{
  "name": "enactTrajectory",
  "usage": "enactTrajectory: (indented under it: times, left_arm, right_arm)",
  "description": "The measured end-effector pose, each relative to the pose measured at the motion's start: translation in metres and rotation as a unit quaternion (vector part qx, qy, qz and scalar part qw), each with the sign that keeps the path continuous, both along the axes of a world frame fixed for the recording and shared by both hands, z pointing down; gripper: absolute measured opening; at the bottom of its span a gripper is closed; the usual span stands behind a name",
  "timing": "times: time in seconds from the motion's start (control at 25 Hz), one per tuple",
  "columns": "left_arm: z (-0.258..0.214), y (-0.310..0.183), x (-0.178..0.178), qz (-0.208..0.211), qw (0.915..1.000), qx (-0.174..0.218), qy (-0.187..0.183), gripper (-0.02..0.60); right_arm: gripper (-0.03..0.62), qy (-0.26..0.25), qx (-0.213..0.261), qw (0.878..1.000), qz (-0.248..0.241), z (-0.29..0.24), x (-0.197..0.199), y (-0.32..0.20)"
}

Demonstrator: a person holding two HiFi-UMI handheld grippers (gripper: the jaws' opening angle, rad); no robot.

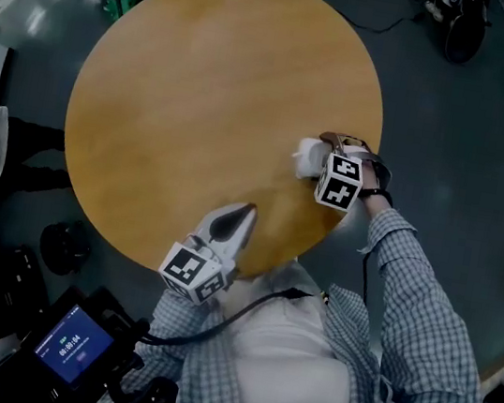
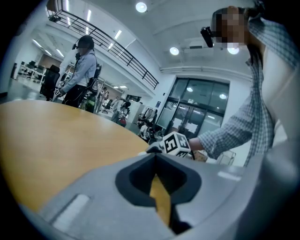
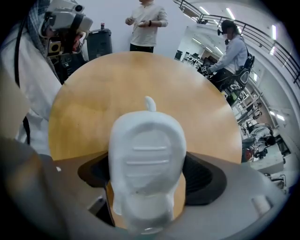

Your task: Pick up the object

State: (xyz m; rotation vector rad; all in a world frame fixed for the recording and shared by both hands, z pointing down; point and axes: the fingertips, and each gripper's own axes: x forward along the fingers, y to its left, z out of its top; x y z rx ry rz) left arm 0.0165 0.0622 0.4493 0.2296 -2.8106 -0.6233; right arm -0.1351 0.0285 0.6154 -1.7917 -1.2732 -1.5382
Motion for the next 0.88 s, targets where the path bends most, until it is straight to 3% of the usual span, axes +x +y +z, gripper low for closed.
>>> enactTrajectory:
  times: [0.24,0.52,0.72,0.88]
  left_arm:
    - [0.002,0.001,0.003,0.0,1.0,0.0,-0.002,-0.002]
    - [-0.001,-0.002,-0.001,0.011,0.9999,-0.003,-0.006,-0.002]
    - [-0.005,-0.004,-0.006,0.025,0.9994,-0.01,-0.02,-0.002]
    - [-0.011,-0.006,-0.014,0.035,0.9988,-0.017,-0.03,-0.002]
  right_arm:
    - [0.453,0.009,-0.01,1.0,0.011,0.0,0.006,0.0]
    - [0.453,0.033,-0.073,0.995,0.059,-0.025,0.013,0.003]
    - [0.453,0.061,-0.159,0.977,0.127,-0.066,0.01,0.008]
    - [0.453,0.091,-0.235,0.949,0.188,-0.103,0.006,0.004]
